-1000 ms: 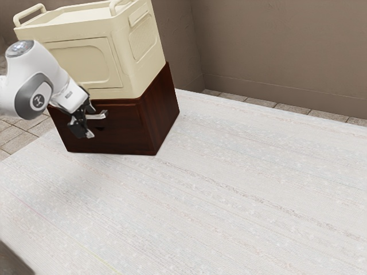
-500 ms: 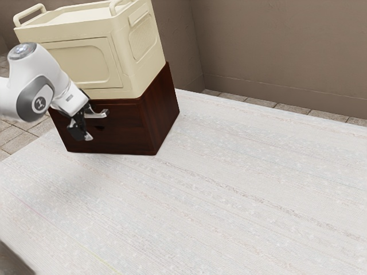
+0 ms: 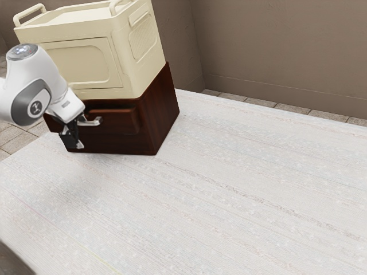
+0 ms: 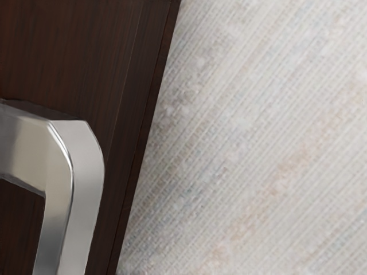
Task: Pull the drawer handle with one arm to open the drawer
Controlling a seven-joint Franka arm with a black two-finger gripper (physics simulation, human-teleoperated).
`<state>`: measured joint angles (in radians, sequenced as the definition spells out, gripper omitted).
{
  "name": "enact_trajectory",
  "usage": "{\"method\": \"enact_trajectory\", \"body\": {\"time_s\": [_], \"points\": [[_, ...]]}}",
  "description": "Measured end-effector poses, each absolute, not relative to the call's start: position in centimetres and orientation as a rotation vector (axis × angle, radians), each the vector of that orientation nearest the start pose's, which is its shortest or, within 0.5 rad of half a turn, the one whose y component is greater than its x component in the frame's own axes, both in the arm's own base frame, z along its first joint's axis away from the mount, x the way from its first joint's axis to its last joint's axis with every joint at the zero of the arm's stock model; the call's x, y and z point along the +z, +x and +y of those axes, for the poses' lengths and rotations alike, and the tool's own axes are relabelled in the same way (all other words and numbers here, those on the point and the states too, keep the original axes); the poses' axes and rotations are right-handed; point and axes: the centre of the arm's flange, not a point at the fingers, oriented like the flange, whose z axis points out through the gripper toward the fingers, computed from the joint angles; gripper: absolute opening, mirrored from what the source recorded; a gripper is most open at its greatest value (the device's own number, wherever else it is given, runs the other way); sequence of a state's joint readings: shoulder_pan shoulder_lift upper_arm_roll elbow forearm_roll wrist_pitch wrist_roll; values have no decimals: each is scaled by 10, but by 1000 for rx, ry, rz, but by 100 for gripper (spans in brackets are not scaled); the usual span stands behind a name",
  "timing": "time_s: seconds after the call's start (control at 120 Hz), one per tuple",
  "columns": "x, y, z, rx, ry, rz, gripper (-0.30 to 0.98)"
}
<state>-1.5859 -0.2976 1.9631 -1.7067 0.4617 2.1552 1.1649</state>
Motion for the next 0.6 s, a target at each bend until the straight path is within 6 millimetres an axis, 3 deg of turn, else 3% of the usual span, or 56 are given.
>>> {"method": "enact_trajectory", "body": {"time_s": [0.225,0.6], "points": [[542,535,306,-204,-2505,1236,66],[539,503,312,-235,-2528,1212,69]]}}
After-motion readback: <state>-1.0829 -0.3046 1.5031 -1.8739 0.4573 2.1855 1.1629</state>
